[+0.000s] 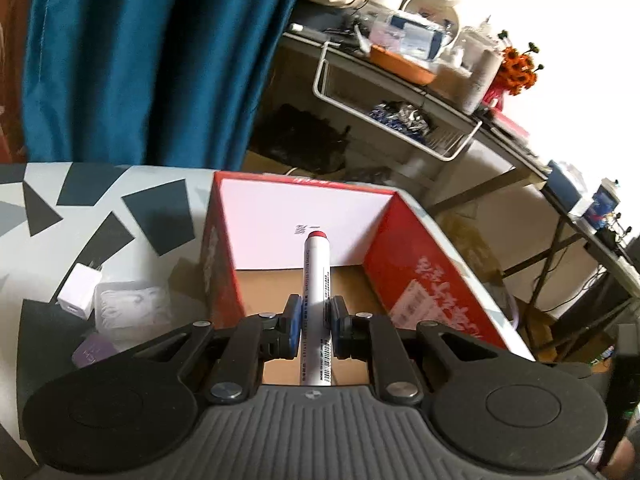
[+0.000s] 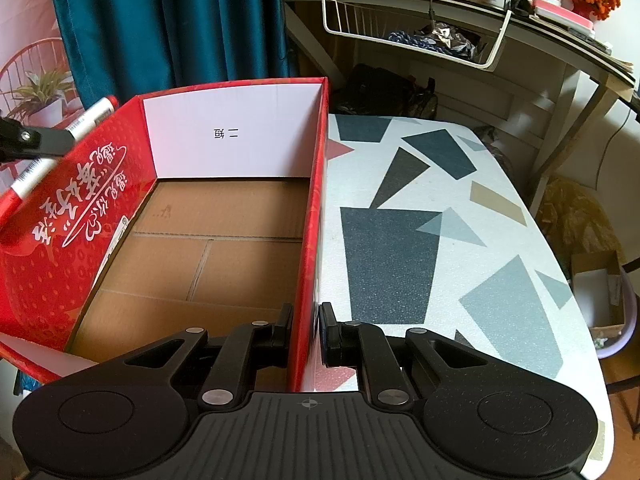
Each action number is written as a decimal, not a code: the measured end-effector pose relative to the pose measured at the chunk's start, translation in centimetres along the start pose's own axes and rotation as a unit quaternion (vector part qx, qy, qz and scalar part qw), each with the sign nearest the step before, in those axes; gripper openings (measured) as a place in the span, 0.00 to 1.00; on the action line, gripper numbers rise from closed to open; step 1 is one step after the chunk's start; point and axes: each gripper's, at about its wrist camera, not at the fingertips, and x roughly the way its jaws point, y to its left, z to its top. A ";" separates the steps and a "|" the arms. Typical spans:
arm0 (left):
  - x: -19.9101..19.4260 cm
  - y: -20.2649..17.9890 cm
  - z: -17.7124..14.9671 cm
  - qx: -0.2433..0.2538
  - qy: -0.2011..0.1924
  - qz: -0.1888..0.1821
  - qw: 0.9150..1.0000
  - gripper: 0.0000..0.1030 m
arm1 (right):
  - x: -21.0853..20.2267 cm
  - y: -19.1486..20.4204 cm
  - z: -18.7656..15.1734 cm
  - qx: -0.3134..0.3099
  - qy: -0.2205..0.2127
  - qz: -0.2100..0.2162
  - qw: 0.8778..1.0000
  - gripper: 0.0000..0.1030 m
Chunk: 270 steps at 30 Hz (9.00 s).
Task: Organize rigid objects
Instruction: 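Lift the marker with the left tool and drop it into the red box, then move the left tool back to the table toward the blue bottle, then close the left tool's fingers on the blue bottle and lift it, then carry the blue bottle over the red box and release it inside, then move the left tool down to the red lipstick tube on the table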
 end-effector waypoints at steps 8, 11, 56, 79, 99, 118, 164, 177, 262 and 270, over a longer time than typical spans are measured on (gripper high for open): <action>0.7 0.2 0.0 0.038 0.004 0.026 0.999 0.18 | 0.0 0.1 0.1 -0.002 0.001 0.000 1.000 0.12; 0.8 0.4 0.1 0.040 0.008 0.036 0.999 0.19 | 0.0 0.2 0.2 -0.004 0.003 0.000 1.000 0.12; -5.7 11.0 -6.5 -0.004 0.049 0.161 0.986 0.60 | 0.1 0.0 0.3 -0.007 0.012 0.018 1.000 0.17; -7.2 9.8 -13.6 -0.049 0.079 0.166 0.982 0.54 | 0.1 0.3 0.5 -0.019 0.019 0.020 0.999 0.18; -5.1 5.8 -14.0 0.031 0.106 0.069 0.992 0.64 | 0.1 0.3 0.6 -0.028 0.022 0.019 0.999 0.18; -4.1 5.0 -13.9 0.111 0.085 0.137 0.981 0.37 | 0.1 0.4 0.7 -0.031 0.023 0.018 0.999 0.17; -2.5 10.6 -10.2 -0.024 0.050 0.138 0.989 0.32 | 0.0 0.3 0.4 -0.026 0.021 0.019 0.999 0.18; -5.1 9.5 -5.9 -0.029 -0.012 0.130 0.991 0.32 | 0.1 0.2 0.6 -0.028 0.020 0.023 0.999 0.17; 1.4 7.6 -8.8 0.015 0.065 0.118 0.991 0.23 | 0.2 0.2 0.5 -0.022 0.022 0.025 0.999 0.17; 0.1 9.7 -9.0 -0.020 0.052 0.148 0.987 0.23 | 0.2 0.2 0.5 -0.022 0.022 0.025 0.999 0.17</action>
